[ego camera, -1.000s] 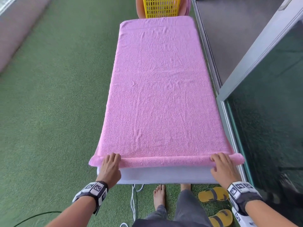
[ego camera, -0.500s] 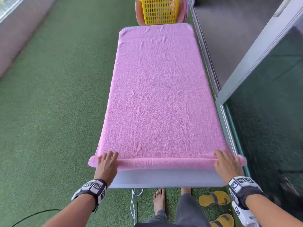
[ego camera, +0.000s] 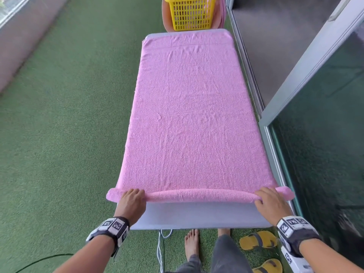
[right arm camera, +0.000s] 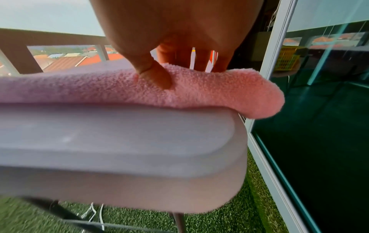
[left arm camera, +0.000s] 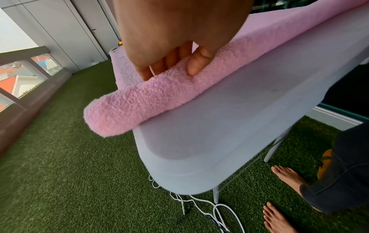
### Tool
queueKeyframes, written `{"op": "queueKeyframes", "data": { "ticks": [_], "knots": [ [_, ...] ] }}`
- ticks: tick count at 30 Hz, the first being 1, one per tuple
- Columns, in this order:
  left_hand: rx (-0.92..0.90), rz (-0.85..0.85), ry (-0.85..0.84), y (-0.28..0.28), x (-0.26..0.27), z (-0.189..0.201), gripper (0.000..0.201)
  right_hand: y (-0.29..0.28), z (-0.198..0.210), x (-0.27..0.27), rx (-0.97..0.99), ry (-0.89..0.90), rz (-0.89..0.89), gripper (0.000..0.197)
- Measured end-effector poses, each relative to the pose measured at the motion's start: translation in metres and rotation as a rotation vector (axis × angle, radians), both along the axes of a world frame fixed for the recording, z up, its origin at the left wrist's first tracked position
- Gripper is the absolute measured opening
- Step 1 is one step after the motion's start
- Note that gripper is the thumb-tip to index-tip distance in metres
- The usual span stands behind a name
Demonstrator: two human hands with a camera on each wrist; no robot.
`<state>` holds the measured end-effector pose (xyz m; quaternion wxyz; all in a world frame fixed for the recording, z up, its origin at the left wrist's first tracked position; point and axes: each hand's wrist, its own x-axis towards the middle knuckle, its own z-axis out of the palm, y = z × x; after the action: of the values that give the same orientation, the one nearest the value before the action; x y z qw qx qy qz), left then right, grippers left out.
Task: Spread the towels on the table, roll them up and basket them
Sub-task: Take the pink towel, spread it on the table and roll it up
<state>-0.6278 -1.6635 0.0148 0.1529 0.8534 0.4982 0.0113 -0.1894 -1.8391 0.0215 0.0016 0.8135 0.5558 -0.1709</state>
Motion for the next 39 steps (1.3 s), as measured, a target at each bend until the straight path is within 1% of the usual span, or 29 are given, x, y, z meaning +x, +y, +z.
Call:
{"op": "queueKeyframes", "data": {
  "ticks": [1,2,3,4,5,6,7,9,10,11,12,13,15,18,22,24,25,26,27,28,29,30,31,33,35,36,37,38,39],
  "knots": [
    [-0.029,-0.011,0.017,0.001,0.000,-0.001,0.032,0.003,0.002,0.002,-0.049,-0.016,0.016,0.017],
    [-0.047,0.004,0.017,0.004,-0.001,0.000,0.033,0.007,0.004,0.005,-0.073,-0.027,0.017,0.020],
    [-0.021,0.021,0.003,0.006,-0.002,-0.001,0.027,0.010,0.006,0.008,-0.047,-0.045,0.005,0.020],
    [0.018,0.041,-0.003,0.008,-0.004,-0.005,0.020,0.013,0.006,0.013,0.021,-0.062,0.002,0.024],
    [0.064,0.070,-0.014,0.008,-0.006,-0.011,0.030,0.013,0.004,0.015,0.086,-0.085,0.002,0.035],
    [0.056,0.081,-0.031,0.006,-0.006,-0.016,0.043,0.012,0.000,0.015,0.135,-0.095,0.012,0.044],
    [0.053,0.065,-0.053,0.002,-0.007,-0.022,0.049,0.007,-0.005,0.012,0.167,-0.095,0.037,0.048],
    [0.070,-0.032,-0.029,-0.014,-0.012,-0.028,0.049,-0.010,-0.017,0.005,0.204,-0.097,0.082,0.049],
    [0.067,-0.065,-0.002,-0.022,-0.013,-0.028,0.053,-0.019,-0.024,0.002,0.210,-0.101,0.094,0.053],
    [0.049,-0.083,0.024,-0.026,-0.014,-0.027,0.061,-0.026,-0.029,-0.001,0.195,-0.103,0.099,0.060],
    [0.030,-0.076,0.039,-0.026,-0.013,-0.023,0.069,-0.029,-0.031,-0.003,0.165,-0.112,0.100,0.066],
    [0.028,-0.058,0.046,-0.024,-0.010,-0.019,0.072,-0.027,-0.029,-0.003,0.131,-0.115,0.089,0.068],
    [0.056,-0.020,0.024,-0.017,-0.004,-0.014,0.062,-0.015,-0.019,-0.001,0.112,-0.098,0.035,0.059],
    [0.086,-0.005,0.014,-0.014,0.000,-0.010,0.037,-0.003,-0.009,0.000,0.091,-0.095,0.016,0.044],
    [0.058,0.010,-0.023,-0.035,-0.006,-0.005,0.024,-0.019,-0.014,-0.006,0.066,-0.096,-0.013,0.037],
    [0.066,-0.010,-0.038,-0.043,-0.009,-0.004,0.007,-0.027,-0.014,-0.010,0.074,-0.103,-0.011,0.027],
    [0.053,-0.003,-0.050,-0.043,-0.010,-0.003,0.008,-0.029,-0.014,-0.010,0.094,-0.133,-0.003,0.018],
    [0.029,0.009,-0.056,-0.041,-0.010,-0.003,0.015,-0.028,-0.014,-0.009,0.123,-0.159,-0.002,0.009],
    [0.027,0.024,-0.055,-0.038,-0.010,-0.004,0.021,-0.027,-0.013,-0.007,0.153,-0.171,-0.016,0.013],
    [0.043,0.050,-0.038,-0.034,-0.010,-0.006,0.025,-0.024,-0.013,-0.005,0.175,-0.170,-0.023,0.026],
    [0.070,0.085,-0.004,-0.030,-0.010,-0.009,0.035,-0.022,-0.012,-0.004,0.191,-0.153,-0.034,0.038],
    [0.071,0.110,0.019,-0.029,-0.010,-0.011,0.048,-0.021,-0.012,-0.003,0.196,-0.111,-0.046,0.045],
    [0.062,0.099,0.032,-0.032,-0.011,-0.015,0.058,-0.024,-0.013,-0.005,0.186,-0.059,-0.041,0.046],
    [0.056,0.023,0.072,-0.045,-0.016,-0.019,0.053,-0.040,-0.018,-0.012,0.114,0.025,0.014,0.045],
    [-0.015,-0.013,0.109,-0.060,-0.022,-0.022,0.064,-0.058,-0.025,-0.019,0.031,0.031,0.047,0.060],
    [-0.070,0.002,0.110,-0.066,-0.022,-0.018,0.069,-0.063,-0.025,-0.023,0.002,0.040,0.040,0.062],
    [-0.087,0.022,0.103,-0.067,-0.020,-0.013,0.066,-0.064,-0.022,-0.025,-0.010,0.025,0.016,0.057],
    [-0.085,0.020,0.095,-0.065,-0.019,-0.008,0.056,-0.061,-0.016,-0.025,-0.021,0.013,-0.011,0.049],
    [-0.059,0.012,0.082,-0.062,-0.018,-0.006,0.042,-0.056,-0.012,-0.025,-0.020,-0.002,-0.028,0.040]
  ]
}}
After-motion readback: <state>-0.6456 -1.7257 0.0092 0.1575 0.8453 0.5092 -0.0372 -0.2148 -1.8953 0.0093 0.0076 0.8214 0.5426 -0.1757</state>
